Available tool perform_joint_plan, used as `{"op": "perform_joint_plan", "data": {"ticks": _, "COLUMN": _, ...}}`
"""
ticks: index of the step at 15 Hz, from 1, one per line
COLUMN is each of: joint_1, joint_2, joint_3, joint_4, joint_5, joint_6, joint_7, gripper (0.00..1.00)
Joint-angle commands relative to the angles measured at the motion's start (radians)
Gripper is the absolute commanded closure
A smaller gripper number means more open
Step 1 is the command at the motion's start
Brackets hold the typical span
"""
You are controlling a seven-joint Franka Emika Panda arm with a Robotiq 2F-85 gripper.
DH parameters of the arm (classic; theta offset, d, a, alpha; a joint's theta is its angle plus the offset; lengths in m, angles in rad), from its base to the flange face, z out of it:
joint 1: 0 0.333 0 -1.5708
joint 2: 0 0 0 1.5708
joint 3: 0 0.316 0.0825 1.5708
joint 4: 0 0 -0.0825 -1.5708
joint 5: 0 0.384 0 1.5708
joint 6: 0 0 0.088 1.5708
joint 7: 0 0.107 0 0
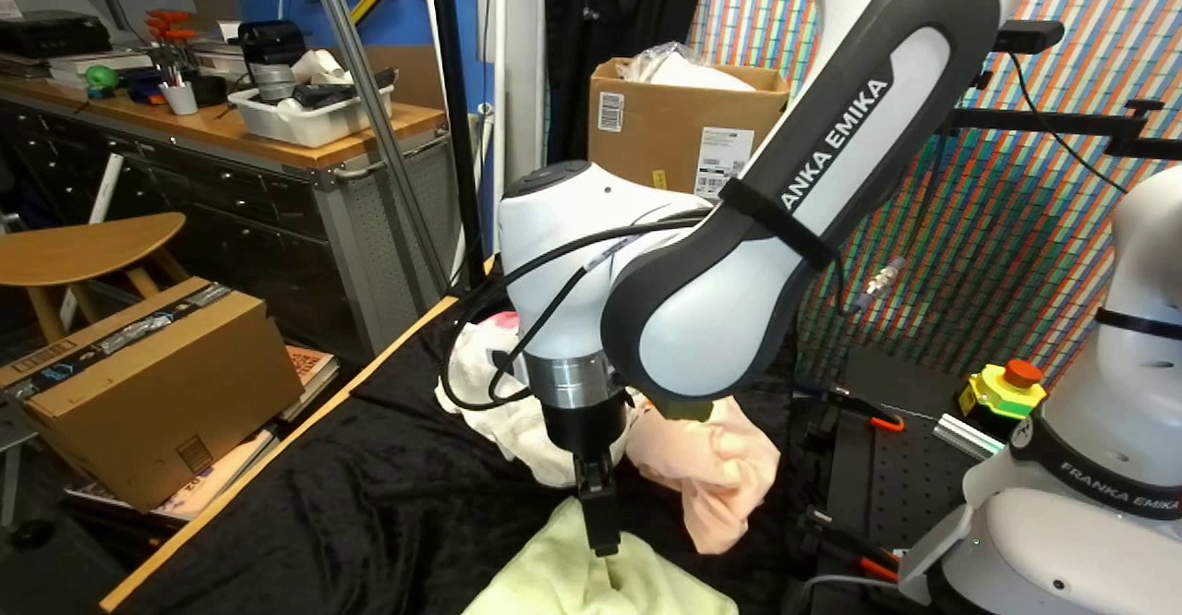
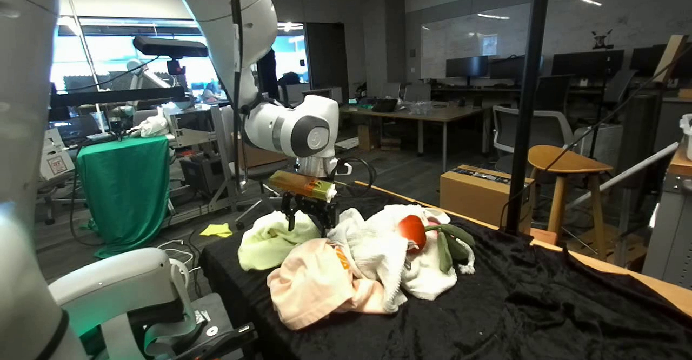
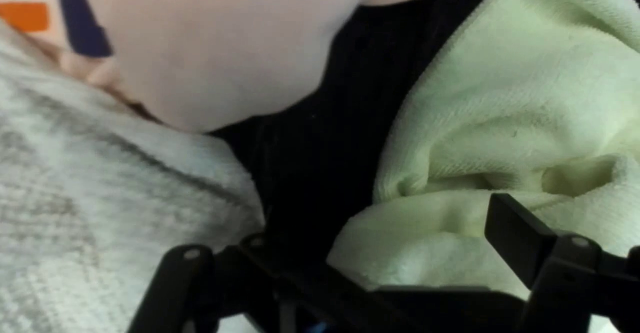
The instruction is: Pile the things on the table on the rope
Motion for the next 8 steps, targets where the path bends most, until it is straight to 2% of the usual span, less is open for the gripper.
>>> {"op": "perform_joint_plan", "data": {"ticks": 1, "joint_1": 0.009, "joint_2": 0.003, "joint_3": 0.039, "joint_4": -0.001, "joint_5": 0.072, "joint_6": 0.048, "joint_7": 0.019, "gripper": 0.0}}
{"op": "perform_joint_plan", "data": {"ticks": 8, "joint_1": 0.022, "joint_2": 0.025, "joint_3": 0.099, "joint_4": 0.025, "joint_5": 0.156, "joint_6": 0.031, "joint_7": 0.021, "gripper": 0.0}}
